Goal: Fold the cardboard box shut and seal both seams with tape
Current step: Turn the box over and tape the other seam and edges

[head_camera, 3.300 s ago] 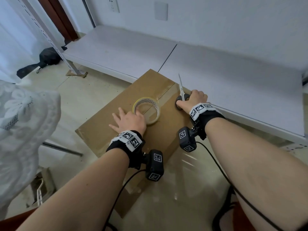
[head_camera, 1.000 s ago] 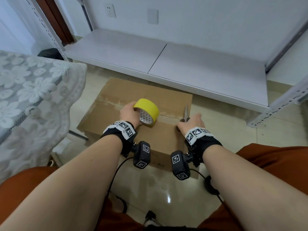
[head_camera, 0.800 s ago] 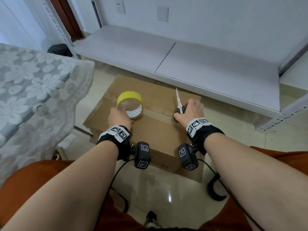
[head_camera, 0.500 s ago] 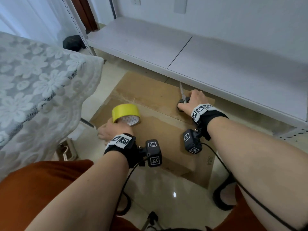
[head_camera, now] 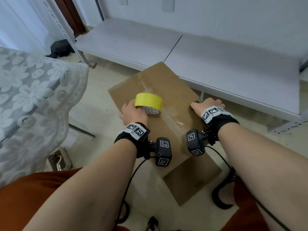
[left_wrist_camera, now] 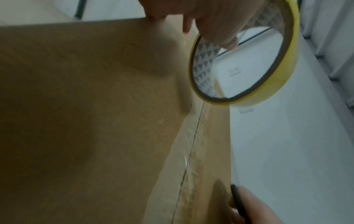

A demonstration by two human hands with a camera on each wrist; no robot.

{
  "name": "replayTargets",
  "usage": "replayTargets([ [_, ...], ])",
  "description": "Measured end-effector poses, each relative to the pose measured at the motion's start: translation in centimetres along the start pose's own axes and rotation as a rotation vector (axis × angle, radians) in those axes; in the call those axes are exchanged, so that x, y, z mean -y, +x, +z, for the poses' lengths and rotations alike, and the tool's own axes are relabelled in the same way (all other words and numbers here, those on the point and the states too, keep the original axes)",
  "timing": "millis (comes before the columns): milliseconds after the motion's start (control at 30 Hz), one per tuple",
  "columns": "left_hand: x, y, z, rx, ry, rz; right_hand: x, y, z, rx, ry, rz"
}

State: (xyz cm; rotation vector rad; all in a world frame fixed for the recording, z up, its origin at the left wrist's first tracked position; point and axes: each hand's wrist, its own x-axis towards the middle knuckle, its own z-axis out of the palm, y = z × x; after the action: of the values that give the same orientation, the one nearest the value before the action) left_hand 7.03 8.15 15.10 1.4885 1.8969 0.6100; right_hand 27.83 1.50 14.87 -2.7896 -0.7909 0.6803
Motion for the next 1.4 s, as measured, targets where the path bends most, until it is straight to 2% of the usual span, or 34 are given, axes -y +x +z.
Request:
replayTargets([
  [33, -0.4, 0.3, 0.2, 0.056, 0.034, 0.074, -0.6, -0.3, 0.0, -0.024, 0.004, 0.026],
  [100, -1.6, 1.0, 0.5, 0.188, 0.068, 0.13, -2.0, -1.0, 0.3, -0.081, 0.016, 0.087],
  [200, -3.2, 1.7, 1.0, 0.308, 0.027, 0.101, -3.8, -2.5, 0.5, -0.125, 0.005, 0.133],
  [367, -3.3, 2.5, 0.9, 0.396, 0.134, 0.172, -4.8, -3.2, 0.0, -0.063, -0.066, 0.127],
  [400, -3.0, 2.4, 0.7, 0.408, 0.109, 0.14, -5.0, -3.2, 0.1, -0.031, -0.046, 0.129],
  [500, -2.2, 1.9, -0.3, 0.345, 0.119, 0.098, -5.4, -4.1, 0.8, 0.089, 0.019, 0.092],
  [567, -2.0, 1.3, -0.9, 0.345, 0.106, 0.087, -5.6, -5.0, 1.7, 0.075, -0.021, 0.101],
  [667, -1.8, 1.3, -2.0, 0.385, 0.192, 0.186, -5.3, -6.4, 2.2, 0.011, -0.066, 0.1],
  [767, -1.7, 1.2, -3.5, 0.409, 0.107, 0.197, -5.0, -6.7, 1.7, 0.012, -0.164, 0.007],
  [833, -1.1, 1.2, -4.0, 0.368, 0.065, 0.228, -4.3, -7.0, 1.2, -0.078, -0.216, -0.088],
  [900, -0.8, 0.7, -4.6, 0.391, -0.041, 0.228, -3.1, -7.2, 1.0, -0.136, -0.169, -0.197],
  [1000, -0.6, -0.4, -5.1, 0.462, -0.05, 0.256, -1.3, -7.1, 1.3, 0.005, -0.07, -0.352],
  [1067, -0.9, -1.2, -5.6, 0.515, -0.076, 0.255, -0.6, -6.8, 1.5, 0.088, -0.01, -0.351],
  [1133, -1.4, -2.1, -6.0, 0.553, -0.109, 0.259, -0.2, -6.5, 1.7, 0.091, -0.01, -0.357],
  [1233, -1.8, -2.7, -6.2, 0.576, -0.188, 0.26, 0.9, -6.0, 1.0, -0.007, -0.19, -0.448],
  [1267, -1.9, -2.5, -6.1, 0.573, -0.199, 0.266, 1.5, -6.1, 0.5, -0.022, -0.178, -0.47],
  [1333, -1.9, -2.3, -6.0, 0.56, -0.173, 0.287, 2.6, -6.5, -0.8, -0.01, -0.05, -0.524],
  [1400, -2.0, -1.9, -5.8, 0.556, -0.125, 0.309, 3.4, -7.1, -1.8, 0.067, 0.117, -0.567],
])
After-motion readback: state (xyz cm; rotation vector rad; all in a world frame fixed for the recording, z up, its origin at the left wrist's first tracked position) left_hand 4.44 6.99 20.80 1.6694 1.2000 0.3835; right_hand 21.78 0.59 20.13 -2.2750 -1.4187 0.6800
